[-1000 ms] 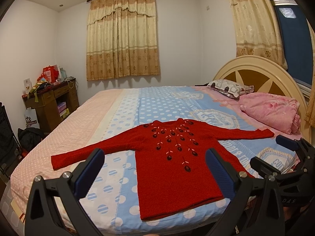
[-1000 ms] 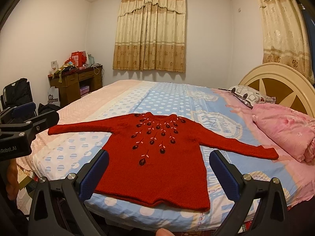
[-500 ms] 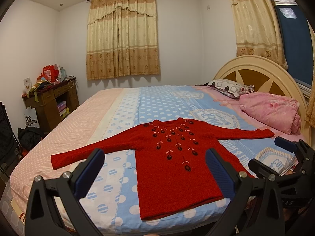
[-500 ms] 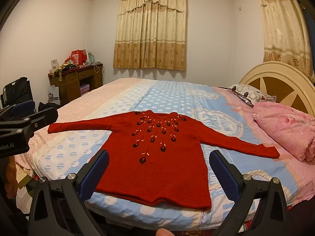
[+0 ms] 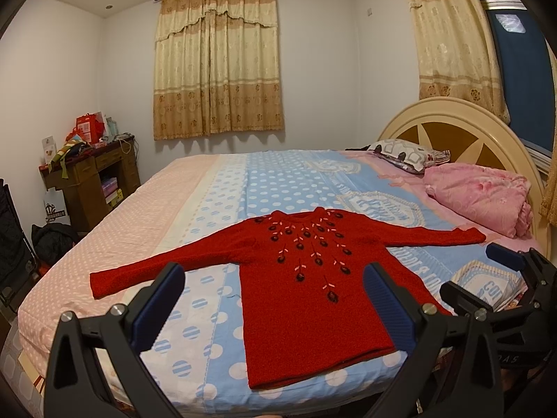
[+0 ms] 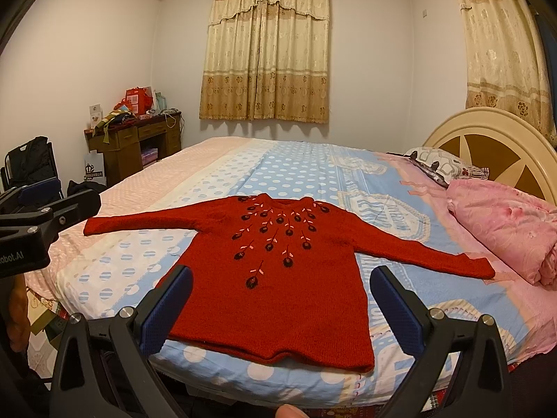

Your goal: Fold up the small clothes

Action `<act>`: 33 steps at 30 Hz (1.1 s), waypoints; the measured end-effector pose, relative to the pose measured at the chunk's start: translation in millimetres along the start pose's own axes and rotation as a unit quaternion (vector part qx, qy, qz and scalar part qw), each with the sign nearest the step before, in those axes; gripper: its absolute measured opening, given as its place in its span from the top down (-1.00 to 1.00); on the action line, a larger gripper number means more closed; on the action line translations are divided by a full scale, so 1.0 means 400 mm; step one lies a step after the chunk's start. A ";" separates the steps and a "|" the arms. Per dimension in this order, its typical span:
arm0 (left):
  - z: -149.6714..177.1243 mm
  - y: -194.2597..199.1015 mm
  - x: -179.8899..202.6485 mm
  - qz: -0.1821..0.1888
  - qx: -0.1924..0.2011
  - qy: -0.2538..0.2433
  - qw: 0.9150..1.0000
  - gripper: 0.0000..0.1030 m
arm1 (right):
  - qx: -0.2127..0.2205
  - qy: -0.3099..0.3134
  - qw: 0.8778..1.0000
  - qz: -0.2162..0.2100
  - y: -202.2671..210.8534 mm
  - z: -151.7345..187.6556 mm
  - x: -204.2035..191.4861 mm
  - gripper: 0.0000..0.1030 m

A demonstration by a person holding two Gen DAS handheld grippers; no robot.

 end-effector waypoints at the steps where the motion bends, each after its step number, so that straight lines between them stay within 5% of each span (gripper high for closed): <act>1: -0.001 0.000 0.001 0.000 0.000 0.000 1.000 -1.00 | 0.000 -0.001 1.000 0.001 0.000 0.000 0.000 -0.97; 23: 0.022 -0.017 -0.006 -0.004 -0.016 0.003 1.000 -1.00 | -0.016 -0.004 1.000 -0.005 -0.027 0.011 0.015 -0.97; 33: 0.051 -0.100 -0.010 -0.008 -0.053 -0.002 0.999 -1.00 | -0.042 -0.025 0.999 0.000 -0.099 0.052 0.079 -0.97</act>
Point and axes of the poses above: each gripper's, at about its wrist camera, not at the fingertips, and y roughly against the way its jaws point, x to its right, z to its underside, the point moved 4 cm from there along -y, roughly the way its jaws point, and after that the axes turned 15 degrees about y, right-handed, at the moved point
